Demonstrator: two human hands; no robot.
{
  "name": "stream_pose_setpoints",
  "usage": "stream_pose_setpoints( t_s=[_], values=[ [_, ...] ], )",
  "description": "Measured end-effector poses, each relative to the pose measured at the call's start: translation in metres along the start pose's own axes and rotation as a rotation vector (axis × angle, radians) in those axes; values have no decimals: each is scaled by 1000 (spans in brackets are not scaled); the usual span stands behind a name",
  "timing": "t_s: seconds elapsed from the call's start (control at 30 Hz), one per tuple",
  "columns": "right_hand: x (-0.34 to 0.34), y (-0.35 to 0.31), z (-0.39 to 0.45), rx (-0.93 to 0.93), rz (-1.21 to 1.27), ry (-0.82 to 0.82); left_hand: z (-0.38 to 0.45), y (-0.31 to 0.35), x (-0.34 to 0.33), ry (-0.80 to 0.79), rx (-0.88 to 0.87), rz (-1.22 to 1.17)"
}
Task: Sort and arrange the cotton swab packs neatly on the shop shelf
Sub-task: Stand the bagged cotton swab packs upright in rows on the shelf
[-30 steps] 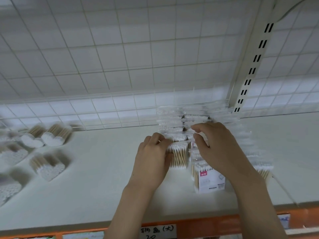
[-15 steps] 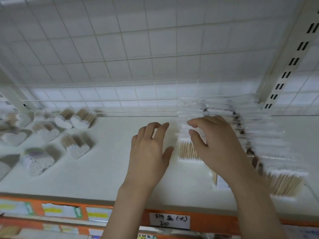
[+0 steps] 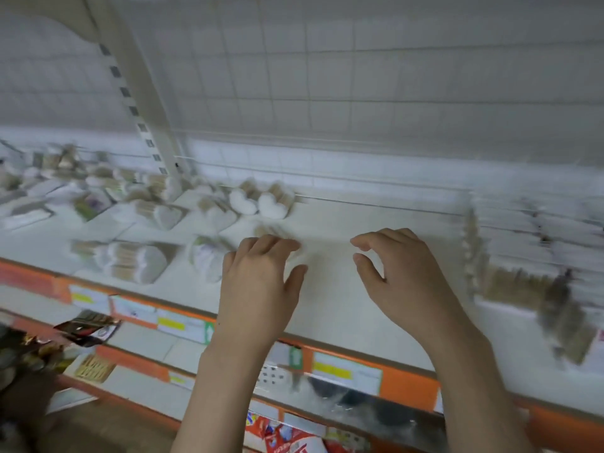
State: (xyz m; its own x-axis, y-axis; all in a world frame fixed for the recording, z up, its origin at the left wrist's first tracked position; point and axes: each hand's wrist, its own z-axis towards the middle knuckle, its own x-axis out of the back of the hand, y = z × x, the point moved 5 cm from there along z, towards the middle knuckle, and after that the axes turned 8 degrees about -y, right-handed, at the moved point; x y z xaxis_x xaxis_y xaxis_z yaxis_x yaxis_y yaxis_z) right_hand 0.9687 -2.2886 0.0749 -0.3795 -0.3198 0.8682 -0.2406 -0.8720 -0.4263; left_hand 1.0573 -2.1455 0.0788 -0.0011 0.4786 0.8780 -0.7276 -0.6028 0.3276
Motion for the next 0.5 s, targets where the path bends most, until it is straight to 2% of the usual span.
stream_pose_setpoints(
  t_s=[0.33, 0.5],
  values=[
    [-91, -188, 51, 108, 2, -17, -30, -189, 102, 71, 91, 0],
    [-127, -254, 74, 160, 5, -50, -50, -269, 133, 77, 174, 1]
  ],
)
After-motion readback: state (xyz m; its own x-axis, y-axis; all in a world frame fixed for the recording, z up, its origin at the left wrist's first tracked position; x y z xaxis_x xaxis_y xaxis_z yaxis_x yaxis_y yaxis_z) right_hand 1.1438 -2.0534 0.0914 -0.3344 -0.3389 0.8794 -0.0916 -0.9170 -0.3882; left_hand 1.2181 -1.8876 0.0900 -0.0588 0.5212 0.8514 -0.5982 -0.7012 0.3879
